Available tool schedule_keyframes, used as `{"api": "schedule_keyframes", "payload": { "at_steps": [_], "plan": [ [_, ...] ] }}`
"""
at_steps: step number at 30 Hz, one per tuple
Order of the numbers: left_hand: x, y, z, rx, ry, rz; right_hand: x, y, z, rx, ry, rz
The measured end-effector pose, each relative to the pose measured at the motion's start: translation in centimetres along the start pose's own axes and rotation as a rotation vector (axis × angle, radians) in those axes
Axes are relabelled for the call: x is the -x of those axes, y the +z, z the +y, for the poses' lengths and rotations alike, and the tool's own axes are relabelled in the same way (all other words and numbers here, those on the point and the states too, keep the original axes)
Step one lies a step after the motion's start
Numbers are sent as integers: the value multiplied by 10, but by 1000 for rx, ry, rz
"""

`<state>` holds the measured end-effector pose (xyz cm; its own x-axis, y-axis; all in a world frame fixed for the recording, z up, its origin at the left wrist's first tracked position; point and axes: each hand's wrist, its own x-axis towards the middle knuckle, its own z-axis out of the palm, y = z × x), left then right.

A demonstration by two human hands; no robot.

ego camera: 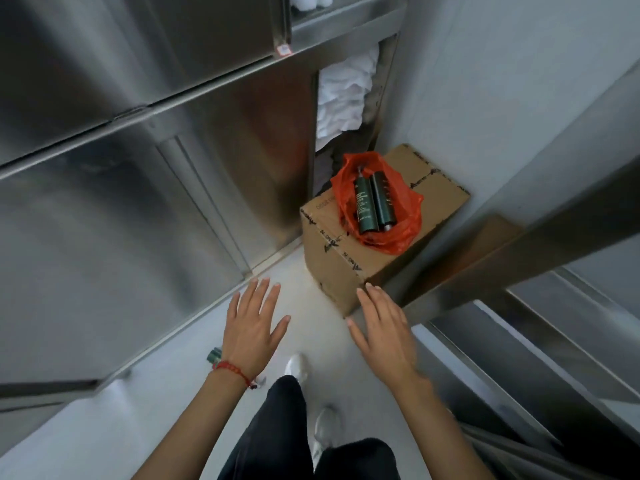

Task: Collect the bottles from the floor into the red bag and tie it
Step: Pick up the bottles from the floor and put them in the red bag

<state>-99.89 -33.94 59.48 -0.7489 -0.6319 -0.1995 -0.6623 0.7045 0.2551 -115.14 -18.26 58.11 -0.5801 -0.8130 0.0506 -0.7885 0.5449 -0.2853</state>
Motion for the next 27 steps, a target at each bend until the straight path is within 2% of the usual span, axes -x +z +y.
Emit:
{"api": "schedule_keyframes", "payload": {
  "at_steps": [8, 15, 21, 27],
  "plan": [
    [77, 15, -23, 20, -80, -29, 56, 5, -21, -49, 7, -108],
    [111, 23, -69, 29, -71, -50, 91, 27, -72, -58, 29, -189],
    [132, 27, -150, 35, 30, 0, 111, 67, -135, -39, 140, -204],
    [144, 31, -247, -32, 156, -83, 138, 108, -209, -71, 332, -201]
  ]
}}
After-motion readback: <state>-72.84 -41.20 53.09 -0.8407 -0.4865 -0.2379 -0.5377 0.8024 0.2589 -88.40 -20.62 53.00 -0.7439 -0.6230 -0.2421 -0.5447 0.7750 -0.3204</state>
